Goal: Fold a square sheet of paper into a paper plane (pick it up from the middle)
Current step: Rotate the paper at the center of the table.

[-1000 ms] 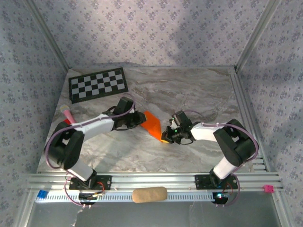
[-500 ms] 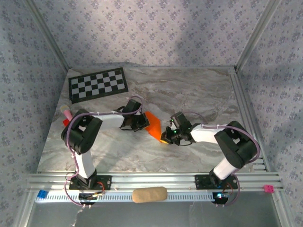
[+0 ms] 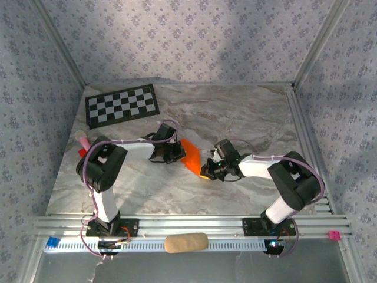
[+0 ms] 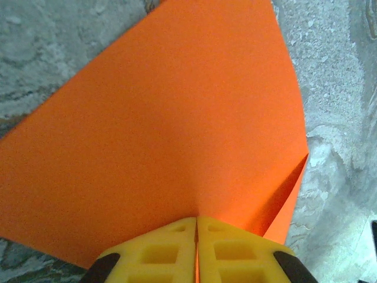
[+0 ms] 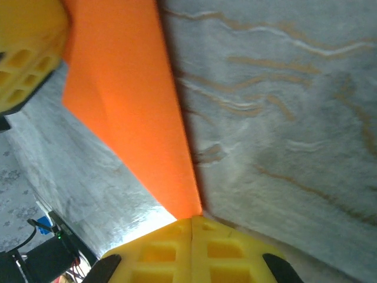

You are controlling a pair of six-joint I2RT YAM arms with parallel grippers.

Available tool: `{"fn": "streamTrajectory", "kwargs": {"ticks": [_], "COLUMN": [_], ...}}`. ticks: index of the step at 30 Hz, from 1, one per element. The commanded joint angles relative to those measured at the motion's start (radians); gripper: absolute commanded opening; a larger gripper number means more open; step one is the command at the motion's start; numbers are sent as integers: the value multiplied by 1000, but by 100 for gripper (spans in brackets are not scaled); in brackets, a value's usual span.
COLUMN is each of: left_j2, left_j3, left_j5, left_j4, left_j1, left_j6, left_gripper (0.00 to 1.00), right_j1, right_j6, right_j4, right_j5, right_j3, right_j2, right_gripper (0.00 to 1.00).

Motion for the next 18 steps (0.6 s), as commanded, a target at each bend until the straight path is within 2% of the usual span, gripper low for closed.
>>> {"fn": "streamTrajectory", "kwargs": {"ticks": [1, 6, 10, 15, 18], "left_j2": [15, 10, 5, 13, 10], "left_j3": [8, 9, 20, 55, 66], "left_j5": [-23, -18, -14, 15, 25], "left_j4": [-57, -58, -67, -115, -160], "left_j1": [5, 4, 4, 0, -9], "left_j6": [25, 37, 74, 179, 256], "left_gripper": [10, 10, 10, 10, 9], "right_j1": [5, 6, 24, 43, 0], "right_j6": [-36, -35, -46, -102, -116], "right_j4": [-36, -20, -77, -211, -240], "right_j5": [21, -5, -4, 32, 71], "right_j3": [-6, -26, -9, 46, 40], "right_j2": [32, 33, -18, -80, -141], "right_gripper": [2, 2, 2, 4, 8]}}
